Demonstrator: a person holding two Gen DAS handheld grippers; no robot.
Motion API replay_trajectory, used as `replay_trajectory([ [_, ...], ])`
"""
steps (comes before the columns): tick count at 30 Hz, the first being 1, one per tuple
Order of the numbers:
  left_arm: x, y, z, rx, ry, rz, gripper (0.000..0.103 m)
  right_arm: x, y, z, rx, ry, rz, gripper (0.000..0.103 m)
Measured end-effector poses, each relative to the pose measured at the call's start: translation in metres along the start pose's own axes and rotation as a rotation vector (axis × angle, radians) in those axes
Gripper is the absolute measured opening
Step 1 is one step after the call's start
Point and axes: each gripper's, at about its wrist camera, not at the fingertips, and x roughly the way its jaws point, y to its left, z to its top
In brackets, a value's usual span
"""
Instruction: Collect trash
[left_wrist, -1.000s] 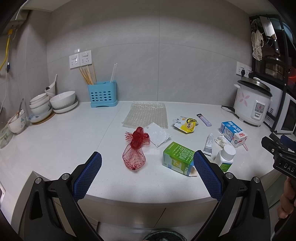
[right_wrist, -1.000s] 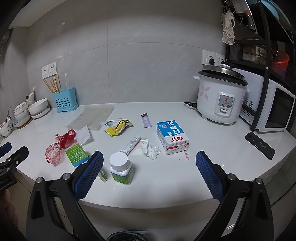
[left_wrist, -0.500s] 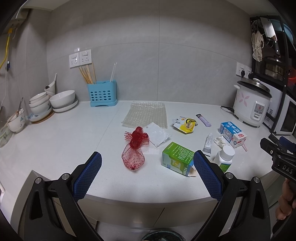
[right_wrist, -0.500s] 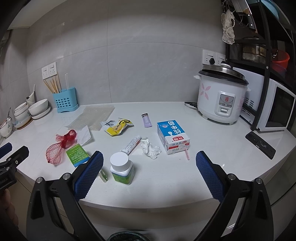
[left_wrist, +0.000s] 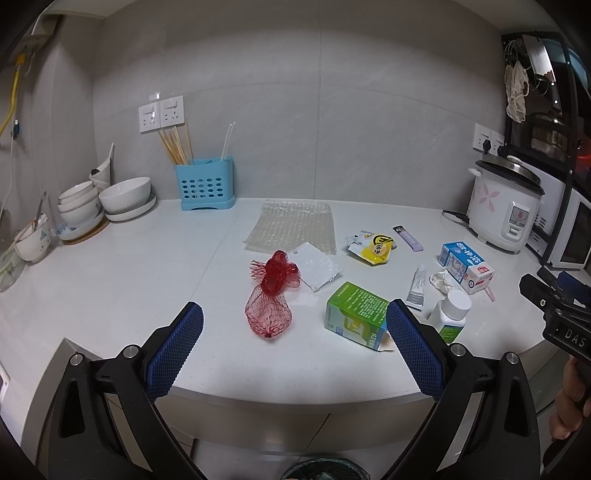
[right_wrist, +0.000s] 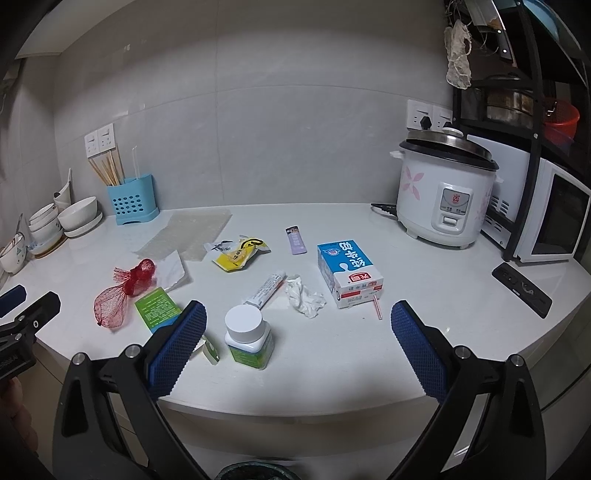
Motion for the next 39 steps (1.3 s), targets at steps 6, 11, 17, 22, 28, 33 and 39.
replay_trajectory([
  [6,0.022,0.02,-0.001,-0.036,0.038,0.035,0.097,0.011,0.019,-0.007,-0.029,0.017,0.028,0.096],
  [11,0.059,0.036,-0.004,-0.061,0.102,0.042,0.097,0.04,0.038,-0.019,-0.05,0.061,0.046,0.096],
  [17,0.11,0.048,-0.004,-0.084,0.181,0.05,0.097,0.083,0.049,-0.031,-0.045,0.127,0.034,0.096],
  [22,0.147,0.048,0.006,-0.083,0.223,0.064,0.097,0.11,0.055,-0.03,-0.045,0.167,0.022,0.096],
  [28,0.191,0.047,0.026,-0.071,0.283,0.093,0.097,0.123,0.059,-0.024,-0.034,0.193,0.02,0.096],
  [33,0.22,0.045,0.037,-0.062,0.319,0.094,0.097,0.124,0.06,-0.023,-0.042,0.193,0.041,0.096],
  [39,0.246,0.043,0.035,-0.061,0.384,0.083,0.089,0.13,0.053,-0.027,-0.027,0.218,0.057,0.09],
])
